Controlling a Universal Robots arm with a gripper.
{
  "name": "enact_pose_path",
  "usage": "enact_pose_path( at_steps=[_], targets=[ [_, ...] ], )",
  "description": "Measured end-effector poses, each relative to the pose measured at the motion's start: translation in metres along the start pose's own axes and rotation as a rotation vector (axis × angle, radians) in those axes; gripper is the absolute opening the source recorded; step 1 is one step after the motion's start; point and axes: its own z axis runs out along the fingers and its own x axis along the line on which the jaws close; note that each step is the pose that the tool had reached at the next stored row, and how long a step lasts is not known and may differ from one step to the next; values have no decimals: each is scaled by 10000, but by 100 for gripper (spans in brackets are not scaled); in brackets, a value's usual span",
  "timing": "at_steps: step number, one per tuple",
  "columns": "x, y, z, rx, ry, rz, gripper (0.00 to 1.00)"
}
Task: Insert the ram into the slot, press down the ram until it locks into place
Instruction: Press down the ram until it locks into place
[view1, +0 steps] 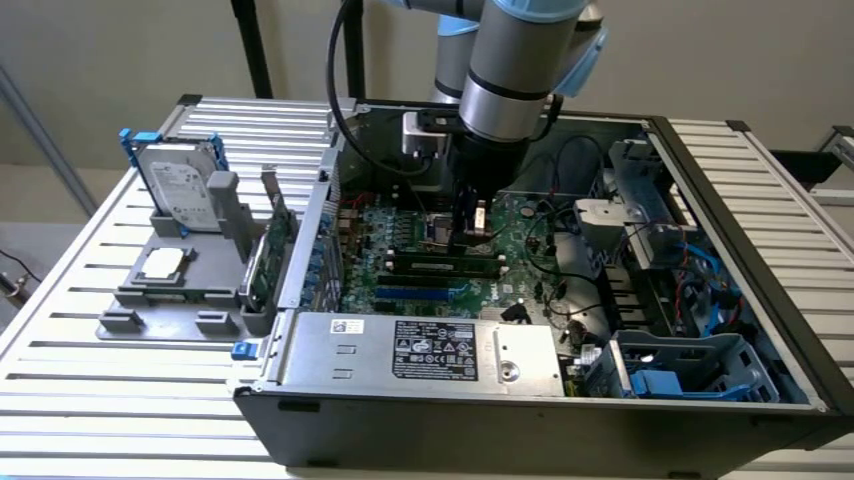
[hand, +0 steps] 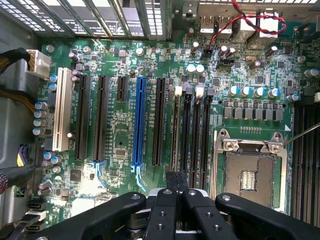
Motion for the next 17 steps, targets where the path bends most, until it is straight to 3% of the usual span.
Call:
enact_pose_path(
  at_steps=[4,12,14,17],
  targets=[
    [0,6,0,14,2,4,11],
    [-6,46,50,188,-17,6,11],
    [-7,50,70,246,-31,7,11],
    [-9,60,98,382,-44,11,11]
  ],
)
